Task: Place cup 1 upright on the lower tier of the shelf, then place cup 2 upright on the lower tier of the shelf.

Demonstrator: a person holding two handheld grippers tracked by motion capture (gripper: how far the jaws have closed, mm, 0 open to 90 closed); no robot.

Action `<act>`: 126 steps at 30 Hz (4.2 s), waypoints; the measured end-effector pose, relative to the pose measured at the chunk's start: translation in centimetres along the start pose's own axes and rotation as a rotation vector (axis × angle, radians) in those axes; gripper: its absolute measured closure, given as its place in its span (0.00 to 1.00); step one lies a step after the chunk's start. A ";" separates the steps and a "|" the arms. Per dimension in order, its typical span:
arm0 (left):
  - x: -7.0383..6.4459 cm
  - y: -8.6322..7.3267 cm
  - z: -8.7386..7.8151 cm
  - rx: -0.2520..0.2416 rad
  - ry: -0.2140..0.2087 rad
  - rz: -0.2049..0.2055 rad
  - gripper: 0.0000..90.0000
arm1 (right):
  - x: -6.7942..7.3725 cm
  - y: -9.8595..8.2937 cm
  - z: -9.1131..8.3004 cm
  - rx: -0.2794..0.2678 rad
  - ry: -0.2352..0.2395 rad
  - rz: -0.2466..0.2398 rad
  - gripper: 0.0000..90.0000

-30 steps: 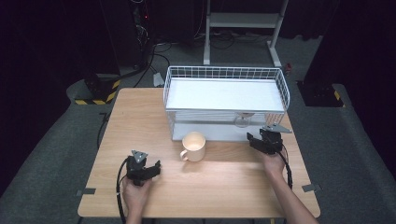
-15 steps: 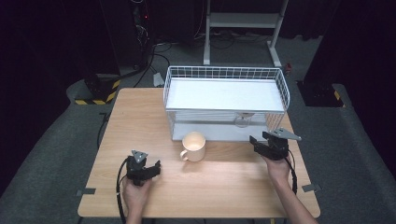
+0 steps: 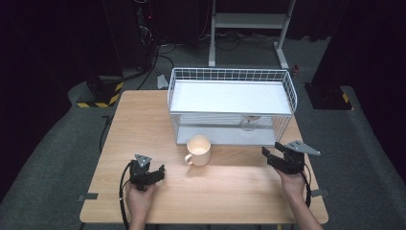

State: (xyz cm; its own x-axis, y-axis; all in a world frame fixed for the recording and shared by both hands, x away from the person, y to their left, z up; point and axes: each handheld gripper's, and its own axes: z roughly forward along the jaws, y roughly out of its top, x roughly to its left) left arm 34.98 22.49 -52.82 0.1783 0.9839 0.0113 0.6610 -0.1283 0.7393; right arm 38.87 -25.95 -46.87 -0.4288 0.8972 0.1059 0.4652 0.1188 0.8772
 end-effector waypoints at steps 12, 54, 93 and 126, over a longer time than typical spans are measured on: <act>0.0 0.0 0.0 0.000 0.000 0.000 0.25 | -0.4 -1.7 -1.8 -0.005 0.013 0.010 0.40; -0.3 0.1 0.1 0.009 -0.002 -0.004 0.18 | -1.5 -6.2 -0.4 0.274 -0.075 -0.093 0.29; -6.3 1.4 -3.2 -0.050 -0.291 0.148 0.14 | -1.3 -6.2 -0.3 0.277 -0.102 -0.081 0.25; -10.0 6.5 -0.4 -0.080 -0.313 0.217 0.11 | -1.5 -6.3 -0.4 0.279 -0.102 -0.069 0.23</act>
State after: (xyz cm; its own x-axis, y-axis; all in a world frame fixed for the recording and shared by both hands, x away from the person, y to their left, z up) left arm 37.15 11.86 -47.88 0.5301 0.8476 -0.0239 0.5269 -0.3071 0.7925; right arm 36.31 -28.15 -52.35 -0.3937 0.9192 -0.0099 0.6385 0.2812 0.7164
